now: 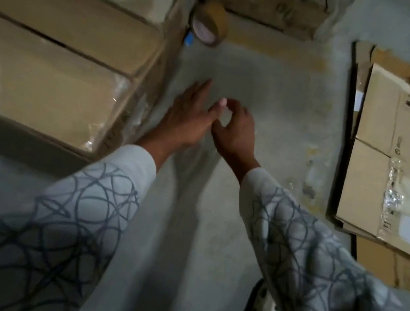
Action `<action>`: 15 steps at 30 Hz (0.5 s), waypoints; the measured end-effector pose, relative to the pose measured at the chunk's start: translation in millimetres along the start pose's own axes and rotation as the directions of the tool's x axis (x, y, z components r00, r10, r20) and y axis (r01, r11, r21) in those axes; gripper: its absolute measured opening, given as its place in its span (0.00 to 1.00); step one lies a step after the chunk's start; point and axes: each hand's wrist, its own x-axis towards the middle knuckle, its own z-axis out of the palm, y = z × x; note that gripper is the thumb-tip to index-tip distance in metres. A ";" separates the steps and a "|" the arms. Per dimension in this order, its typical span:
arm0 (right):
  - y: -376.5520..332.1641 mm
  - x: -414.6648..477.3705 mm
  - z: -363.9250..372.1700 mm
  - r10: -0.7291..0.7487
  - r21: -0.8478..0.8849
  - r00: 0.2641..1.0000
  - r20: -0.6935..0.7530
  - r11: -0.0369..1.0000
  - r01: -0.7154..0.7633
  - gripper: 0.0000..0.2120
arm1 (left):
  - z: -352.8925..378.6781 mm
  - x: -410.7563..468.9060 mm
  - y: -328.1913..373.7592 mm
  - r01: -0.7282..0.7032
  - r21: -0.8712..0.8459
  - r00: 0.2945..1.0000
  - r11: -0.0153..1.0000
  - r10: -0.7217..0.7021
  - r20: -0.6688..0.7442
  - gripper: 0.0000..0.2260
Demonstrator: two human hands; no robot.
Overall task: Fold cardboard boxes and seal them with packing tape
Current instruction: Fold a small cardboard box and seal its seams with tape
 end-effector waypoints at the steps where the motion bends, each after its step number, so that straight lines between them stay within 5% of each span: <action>1: 6.9 6.6 3.8 -0.023 -0.014 1.000 -0.006 1.000 0.023 0.27 | 9.4 7.5 -2.2 -0.015 0.014 1.000 1.000 0.015 -0.003 0.32; 5: 30.4 5.7 -10.2 0.056 -0.118 0.998 -0.022 0.991 -0.058 0.22 | 52.6 4.8 8.6 -0.088 -0.005 0.995 0.996 0.088 0.051 0.42; 8: 74.9 -12.4 -43.1 0.195 -0.143 0.959 -0.206 0.963 -0.227 0.23 | 95.7 -9.0 24.6 -0.093 -0.058 0.988 0.994 0.100 0.119 0.43; 13: 183.4 -61.4 -123.8 0.537 -0.088 0.595 -0.598 0.694 -0.715 0.30 | 166.5 -29.6 61.3 -0.148 -0.114 0.949 0.982 0.173 0.264 0.35; 15: 214.5 -79.4 -148.1 0.563 -0.211 0.623 -0.542 0.627 -0.750 0.36 | 181.0 -41.0 72.7 -0.180 -0.137 0.944 0.974 0.210 0.256 0.30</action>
